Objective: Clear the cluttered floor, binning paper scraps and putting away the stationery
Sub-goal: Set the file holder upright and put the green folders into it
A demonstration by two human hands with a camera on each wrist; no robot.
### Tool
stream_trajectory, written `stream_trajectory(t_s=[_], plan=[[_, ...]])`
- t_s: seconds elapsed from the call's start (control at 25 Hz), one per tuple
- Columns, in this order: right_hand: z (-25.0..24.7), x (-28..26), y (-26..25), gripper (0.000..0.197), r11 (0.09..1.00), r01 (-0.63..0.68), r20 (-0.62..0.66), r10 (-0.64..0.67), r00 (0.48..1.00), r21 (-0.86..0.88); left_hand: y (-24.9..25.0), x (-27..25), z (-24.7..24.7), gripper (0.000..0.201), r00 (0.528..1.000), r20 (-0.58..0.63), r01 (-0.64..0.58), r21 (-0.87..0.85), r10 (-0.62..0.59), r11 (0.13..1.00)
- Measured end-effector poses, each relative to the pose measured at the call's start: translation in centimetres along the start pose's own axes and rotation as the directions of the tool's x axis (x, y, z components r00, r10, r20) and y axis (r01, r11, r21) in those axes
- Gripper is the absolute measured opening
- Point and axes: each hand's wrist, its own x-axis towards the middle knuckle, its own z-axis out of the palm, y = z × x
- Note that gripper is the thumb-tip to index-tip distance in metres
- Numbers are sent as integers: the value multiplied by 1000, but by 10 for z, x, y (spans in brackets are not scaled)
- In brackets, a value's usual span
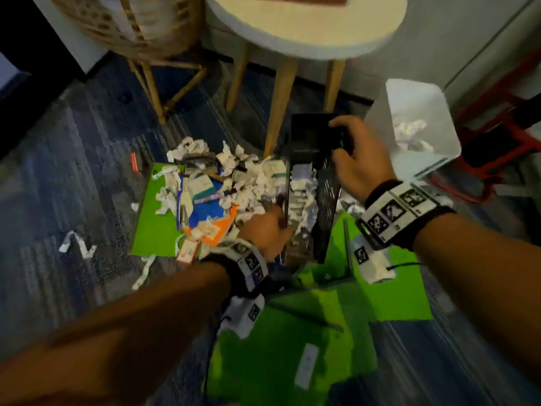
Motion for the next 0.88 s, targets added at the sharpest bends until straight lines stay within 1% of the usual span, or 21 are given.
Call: stream_trajectory(t_s=[0.08,0.16,0.24,0.36,0.44,0.52,0.56,0.6,0.64,0.68,0.72,0.76,0.8,0.84,0.88], plan=[[0,-19,28,46,1000,-9,-21,8,1000,-18,3,-2,22,31,999,27,31,43,-32,999],[9,-38,56,45,999,-32,-10,31,999,-30,1,1,38,31,999,39,24,92,-27,996],[21,-57,80,43,996,-74,10,74,997,-44,-5,7,54,32,1000,13,24,122,-25,992],[33,-72,99,39,996,-85,-18,85,996,-11,-12,9,78,38,999,-25,25,159,-21,987],[35,-73,99,35,996,-83,-1,83,997,-30,-16,8,86,40,999,-51,27,179,-18,983],[34,-77,102,32,993,-52,20,54,998,-102,-18,10,87,37,998,-60,13,215,0,977],[35,-81,102,31,988,-11,7,12,1000,-152,-18,11,85,32,998,-66,15,225,0,974],[35,-88,97,31,972,58,-12,-62,998,-227,-18,13,83,28,997,-78,17,229,1,973],[37,-94,90,29,939,168,-16,-181,983,-301,-18,15,81,25,996,-93,25,233,-3,972],[41,-102,80,26,892,280,49,-281,958,-356,-18,16,80,23,994,-111,33,231,-7,972],[48,-107,74,22,837,393,175,-352,919,-382,-17,18,80,21,992,-123,45,223,-18,974],[56,-113,68,19,783,469,337,-349,875,-408,-16,20,80,19,990,-139,50,209,-21,977],[66,-120,68,18,743,513,473,-299,829,-429,-14,21,78,16,988,-151,54,194,-25,980],[74,-125,70,20,731,497,571,-179,801,-467,-12,21,78,16,986,-164,50,184,-19,982],[83,-125,80,23,715,466,609,-71,790,-522,-7,19,78,17,985,-170,35,183,-4,982]])
